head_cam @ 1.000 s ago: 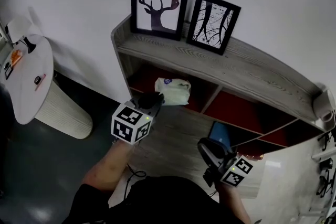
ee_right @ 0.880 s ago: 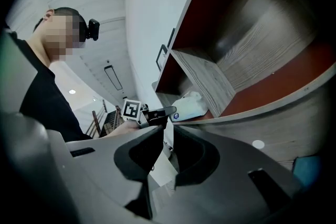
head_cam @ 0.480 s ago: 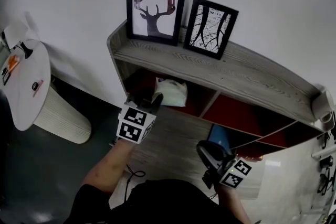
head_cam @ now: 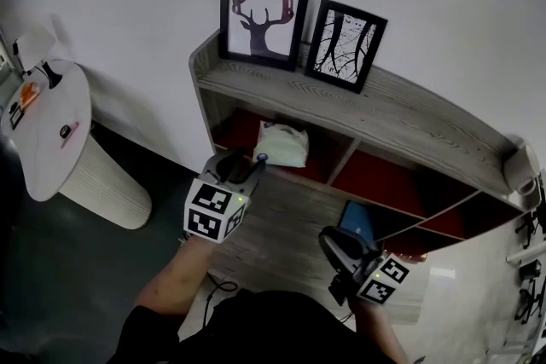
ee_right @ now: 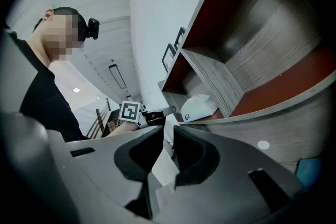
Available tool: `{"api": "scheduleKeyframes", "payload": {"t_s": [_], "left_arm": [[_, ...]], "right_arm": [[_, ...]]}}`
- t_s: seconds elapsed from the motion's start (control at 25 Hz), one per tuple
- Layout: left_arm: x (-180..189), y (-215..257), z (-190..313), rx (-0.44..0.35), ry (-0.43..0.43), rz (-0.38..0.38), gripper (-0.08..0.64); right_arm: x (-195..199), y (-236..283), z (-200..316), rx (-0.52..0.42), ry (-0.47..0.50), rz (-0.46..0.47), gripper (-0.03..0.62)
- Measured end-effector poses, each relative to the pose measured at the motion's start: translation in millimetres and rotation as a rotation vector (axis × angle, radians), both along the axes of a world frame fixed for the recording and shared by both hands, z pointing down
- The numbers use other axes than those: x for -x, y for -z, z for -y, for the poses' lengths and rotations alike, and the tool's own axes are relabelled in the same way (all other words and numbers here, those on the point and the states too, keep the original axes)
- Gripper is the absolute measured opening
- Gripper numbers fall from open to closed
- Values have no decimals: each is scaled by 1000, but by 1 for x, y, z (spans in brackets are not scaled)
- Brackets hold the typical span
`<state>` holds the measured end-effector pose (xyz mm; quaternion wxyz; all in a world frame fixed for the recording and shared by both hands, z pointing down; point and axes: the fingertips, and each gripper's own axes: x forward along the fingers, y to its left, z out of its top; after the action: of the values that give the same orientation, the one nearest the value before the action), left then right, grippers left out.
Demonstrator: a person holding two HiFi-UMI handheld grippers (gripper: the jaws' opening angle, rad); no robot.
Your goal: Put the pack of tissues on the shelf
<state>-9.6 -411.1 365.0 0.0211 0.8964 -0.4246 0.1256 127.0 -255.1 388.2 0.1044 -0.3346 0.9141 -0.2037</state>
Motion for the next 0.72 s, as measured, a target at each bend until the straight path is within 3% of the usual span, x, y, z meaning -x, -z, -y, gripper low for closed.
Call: {"api": "scheduleKeyframes", "payload": {"t_s": [0.72], "left_arm": [[6,4,-111,25,-57,-124,178]], "right_arm": [[14,13,-28,-45,62,-16,21]]}}
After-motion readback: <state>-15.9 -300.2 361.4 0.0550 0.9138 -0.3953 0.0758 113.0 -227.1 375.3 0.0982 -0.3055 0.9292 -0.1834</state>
